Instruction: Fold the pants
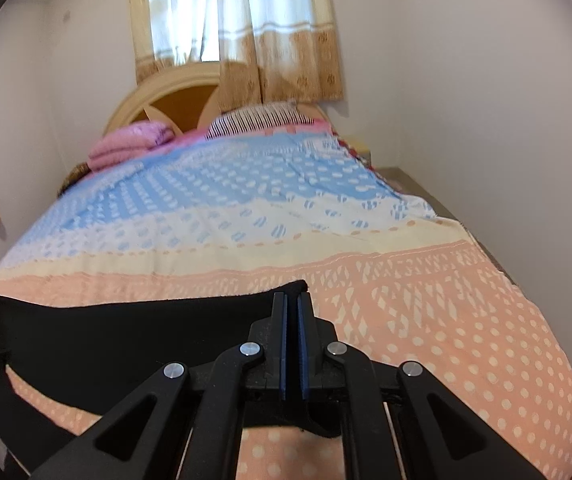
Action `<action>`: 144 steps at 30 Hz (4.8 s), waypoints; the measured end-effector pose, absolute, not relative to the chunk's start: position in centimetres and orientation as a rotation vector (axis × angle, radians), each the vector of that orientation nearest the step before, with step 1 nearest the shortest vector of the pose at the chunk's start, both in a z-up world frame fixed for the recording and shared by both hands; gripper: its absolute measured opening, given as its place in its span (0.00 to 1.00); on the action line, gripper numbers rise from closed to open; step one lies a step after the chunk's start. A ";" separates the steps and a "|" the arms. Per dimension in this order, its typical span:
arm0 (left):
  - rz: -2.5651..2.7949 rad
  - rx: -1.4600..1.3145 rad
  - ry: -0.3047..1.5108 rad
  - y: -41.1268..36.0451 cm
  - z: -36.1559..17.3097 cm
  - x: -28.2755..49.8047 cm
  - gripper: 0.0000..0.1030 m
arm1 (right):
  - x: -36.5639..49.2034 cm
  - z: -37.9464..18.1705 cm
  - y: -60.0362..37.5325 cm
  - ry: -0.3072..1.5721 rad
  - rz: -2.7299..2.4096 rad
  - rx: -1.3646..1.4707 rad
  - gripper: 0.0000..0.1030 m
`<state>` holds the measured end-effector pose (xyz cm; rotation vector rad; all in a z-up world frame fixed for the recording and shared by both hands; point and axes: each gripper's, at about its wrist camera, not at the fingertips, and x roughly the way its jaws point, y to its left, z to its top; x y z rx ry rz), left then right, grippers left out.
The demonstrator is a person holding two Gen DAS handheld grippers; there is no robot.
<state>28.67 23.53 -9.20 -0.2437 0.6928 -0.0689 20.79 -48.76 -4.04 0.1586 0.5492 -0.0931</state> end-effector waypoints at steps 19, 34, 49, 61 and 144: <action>-0.212 -0.342 0.552 26.5 -10.7 17.3 0.13 | 8.8 -6.7 -50.5 0.472 -0.101 0.280 0.04; -0.219 -0.245 0.569 26.0 -14.5 11.8 0.17 | 5.0 -12.5 -51.3 0.592 -0.153 0.297 0.08; -0.154 -0.015 0.549 23.7 -14.0 10.3 0.21 | 4.2 -7.1 -31.3 0.554 0.079 -0.110 0.60; -0.164 0.197 0.558 21.8 -14.1 10.8 0.13 | 10.5 -15.1 -9.9 0.641 0.372 -0.600 0.54; -0.240 0.100 0.537 18.4 -16.1 7.8 0.73 | 30.7 -14.9 2.8 1.108 0.698 0.285 0.04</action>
